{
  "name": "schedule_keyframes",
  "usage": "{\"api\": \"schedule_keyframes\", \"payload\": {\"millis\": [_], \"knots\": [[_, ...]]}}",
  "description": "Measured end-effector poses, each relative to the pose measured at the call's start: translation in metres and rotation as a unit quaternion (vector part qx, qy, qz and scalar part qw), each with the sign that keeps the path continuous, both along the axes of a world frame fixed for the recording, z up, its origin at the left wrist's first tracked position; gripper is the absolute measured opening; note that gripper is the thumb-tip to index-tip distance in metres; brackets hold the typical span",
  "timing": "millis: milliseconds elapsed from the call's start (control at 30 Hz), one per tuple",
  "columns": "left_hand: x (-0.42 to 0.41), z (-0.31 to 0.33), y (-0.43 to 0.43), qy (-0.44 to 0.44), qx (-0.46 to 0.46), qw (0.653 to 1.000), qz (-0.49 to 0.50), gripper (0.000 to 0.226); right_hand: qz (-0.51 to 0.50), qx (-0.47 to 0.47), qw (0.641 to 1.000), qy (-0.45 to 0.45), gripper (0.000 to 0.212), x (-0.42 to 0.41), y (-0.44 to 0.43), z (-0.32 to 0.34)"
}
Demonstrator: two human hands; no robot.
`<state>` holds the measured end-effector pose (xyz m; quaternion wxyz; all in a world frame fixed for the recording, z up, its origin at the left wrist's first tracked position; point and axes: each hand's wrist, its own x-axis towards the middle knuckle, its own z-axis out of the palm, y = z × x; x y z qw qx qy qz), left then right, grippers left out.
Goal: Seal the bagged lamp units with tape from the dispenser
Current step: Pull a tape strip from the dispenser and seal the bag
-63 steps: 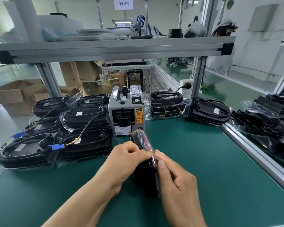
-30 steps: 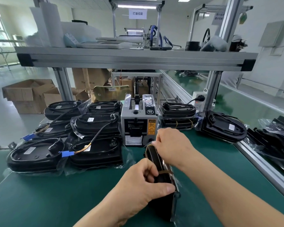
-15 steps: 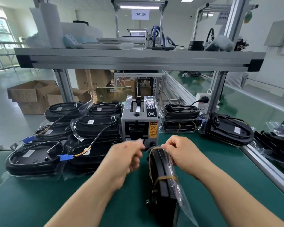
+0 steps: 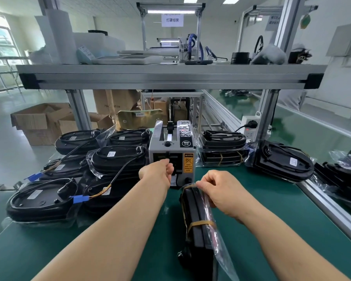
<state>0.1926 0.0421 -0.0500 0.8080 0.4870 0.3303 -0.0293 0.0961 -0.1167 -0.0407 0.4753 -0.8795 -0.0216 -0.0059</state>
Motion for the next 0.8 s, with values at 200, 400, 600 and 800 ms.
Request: {"api": "schedule_keyframes", "payload": {"millis": [200, 400, 600, 800], "knots": [[-0.011, -0.003, -0.009, -0.049, 0.008, 0.996, 0.078, 0.014, 0.003, 0.011, 1.000, 0.006, 0.024, 0.001, -0.002, -0.002], [-0.055, 0.011, 0.018, -0.188, 0.064, 0.944, -0.262, 0.022, 0.008, 0.089, 0.996, 0.026, 0.024, 0.003, -0.007, -0.006], [-0.085, 0.022, 0.014, -0.213, 0.226, 0.838, -0.449, 0.022, 0.021, 0.118, 0.992, 0.029, 0.026, 0.001, -0.007, -0.005], [-0.081, 0.018, 0.007, -0.204, 0.284, 0.831, -0.432, 0.020, 0.014, 0.118, 0.993, 0.027, 0.026, 0.002, -0.007, -0.007]]}}
